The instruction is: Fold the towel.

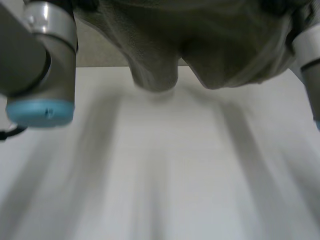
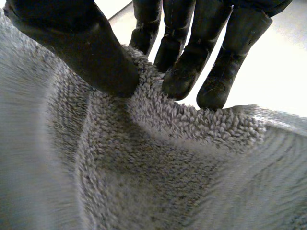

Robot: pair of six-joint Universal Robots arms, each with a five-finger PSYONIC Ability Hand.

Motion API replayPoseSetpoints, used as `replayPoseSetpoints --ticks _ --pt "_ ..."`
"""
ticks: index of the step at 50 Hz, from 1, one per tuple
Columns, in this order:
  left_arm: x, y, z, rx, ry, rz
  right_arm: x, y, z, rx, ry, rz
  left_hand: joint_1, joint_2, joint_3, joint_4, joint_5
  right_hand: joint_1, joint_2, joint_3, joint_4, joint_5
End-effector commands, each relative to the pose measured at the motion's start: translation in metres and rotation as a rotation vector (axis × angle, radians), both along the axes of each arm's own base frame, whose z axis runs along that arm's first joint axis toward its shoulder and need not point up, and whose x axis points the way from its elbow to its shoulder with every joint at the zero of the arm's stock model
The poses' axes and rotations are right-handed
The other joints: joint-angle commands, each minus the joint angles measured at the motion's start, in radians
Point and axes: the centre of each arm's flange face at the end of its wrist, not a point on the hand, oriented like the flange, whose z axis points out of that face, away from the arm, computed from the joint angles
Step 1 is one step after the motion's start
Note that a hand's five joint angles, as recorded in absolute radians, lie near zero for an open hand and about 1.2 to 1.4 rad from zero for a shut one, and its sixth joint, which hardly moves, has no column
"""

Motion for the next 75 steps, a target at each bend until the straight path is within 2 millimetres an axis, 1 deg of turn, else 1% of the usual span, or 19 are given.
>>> replayPoseSetpoints --ticks 1,2,3,4,5,8,9,10,12,13,22,24,26,31,43,50,59,66,75 --pt "0.008 0.042 -0.102 0.249 -0.215 -0.142 0.01 0.033 -0.088 0.355 0.273 0.164 -0.025 -0.095 -0.132 -0.116 -0.261 0.069 0.093 0.062 0.054 0.058" --pt "0.01 0.052 -0.128 0.309 -0.262 -0.185 0.01 0.033 -0.088 0.355 0.274 0.164 -0.025 -0.095 -0.132 -0.116 -0.261 0.069 0.093 0.062 0.054 0.058" --pt "0.01 0.052 -0.129 0.31 -0.262 -0.185 0.009 0.041 -0.104 0.407 0.326 0.166 -0.025 -0.095 -0.132 -0.116 -0.261 0.069 0.093 0.062 0.054 0.058" --pt "0.012 0.062 -0.153 0.361 -0.305 -0.224 0.007 0.049 -0.12 0.448 0.382 0.159 -0.025 -0.095 -0.132 -0.116 -0.261 0.069 0.093 0.062 0.054 0.058" --pt "0.016 0.071 -0.175 0.405 -0.352 -0.249 0.007 0.049 -0.12 0.449 0.382 0.159 -0.025 -0.095 -0.132 -0.116 -0.261 0.069 0.093 0.062 0.054 0.058" --pt "0.018 0.077 -0.19 0.428 -0.396 -0.26 0.003 0.062 -0.149 0.491 0.505 0.136 -0.025 -0.095 -0.132 -0.116 -0.261 0.069 0.093 0.062 0.054 0.058" --pt "0.023 0.079 -0.207 0.45 -0.453 -0.25 -0.001 0.067 -0.161 0.505 0.563 0.117 -0.025 -0.095 -0.132 -0.116 -0.261 0.069 0.093 0.062 0.054 0.058" --pt "0.026 0.08 -0.22 0.457 -0.511 -0.24 -0.001 0.067 -0.161 0.505 0.564 0.117 -0.025 -0.095 -0.132 -0.116 -0.261 0.069 0.093 0.062 0.054 0.058" --pt "0.028 0.079 -0.228 0.449 -0.559 -0.227 -0.006 0.073 -0.181 0.531 0.643 0.093 -0.025 -0.095 -0.132 -0.116 -0.261 0.069 0.093 0.062 0.054 0.058" --pt "0.032 0.075 -0.233 0.443 -0.597 -0.207 -0.006 0.073 -0.181 0.531 0.643 0.093 -0.025 -0.095 -0.132 -0.116 -0.261 0.069 0.093 0.062 0.054 0.058" --pt "0.032 0.058 -0.242 0.394 -0.657 -0.168 -0.012 0.073 -0.2 0.611 0.662 0.041 -0.025 -0.095 -0.132 -0.116 -0.261 0.069 0.093 0.062 0.054 0.058" --pt "0.03 0.055 -0.241 0.377 -0.649 -0.162 -0.012 0.074 -0.202 0.618 0.66 0.044 -0.025 -0.095 -0.132 -0.116 -0.261 -0.036 -0.011 -0.043 -0.051 -0.047" --pt "0.03 0.053 -0.242 0.369 -0.644 -0.158 -0.012 0.074 -0.207 0.633 0.654 0.049 -0.025 -0.095 -0.132 -0.116 -0.261 -0.313 -0.289 -0.32 -0.328 -0.325" --pt "0.031 0.05 -0.242 0.348 -0.632 -0.147 -0.011 0.072 -0.213 0.647 0.654 0.052 -0.025 -0.095 -0.132 -0.116 -0.261 -0.575 -0.551 -0.582 -0.59 -0.586" --pt "0.034 0.054 -0.248 0.355 -0.632 -0.144 -0.025 0.057 -0.215 0.678 0.626 -0.032 -0.025 -0.095 -0.132 -0.116 -0.261 -0.611 -0.587 -0.618 -0.626 -0.622" --pt "0.034 0.055 -0.252 0.366 -0.638 -0.148 -0.027 0.057 -0.22 0.732 0.629 -0.031 -0.025 -0.095 -0.132 -0.116 -0.261 -0.819 -0.795 -0.826 -0.834 -0.83" --pt "0.04 0.046 -0.253 0.375 -0.632 -0.118 -0.036 0.05 -0.219 0.806 0.595 -0.029 -0.025 -0.095 -0.132 -0.116 -0.261 -0.831 -0.807 -0.838 -0.846 -0.842" --pt "0.048 0.038 -0.252 0.386 -0.626 -0.086 -0.036 0.045 -0.236 0.866 0.583 -0.017 -0.025 -0.095 -0.132 -0.116 -0.261 -0.825 -0.801 -0.832 -0.84 -0.837" --pt "0.05 0.037 -0.254 0.392 -0.625 -0.083 -0.035 0.041 -0.241 0.875 0.551 -0.017 -0.025 -0.095 -0.132 -0.116 -0.261 -0.764 -0.739 -0.771 -0.779 -0.775"
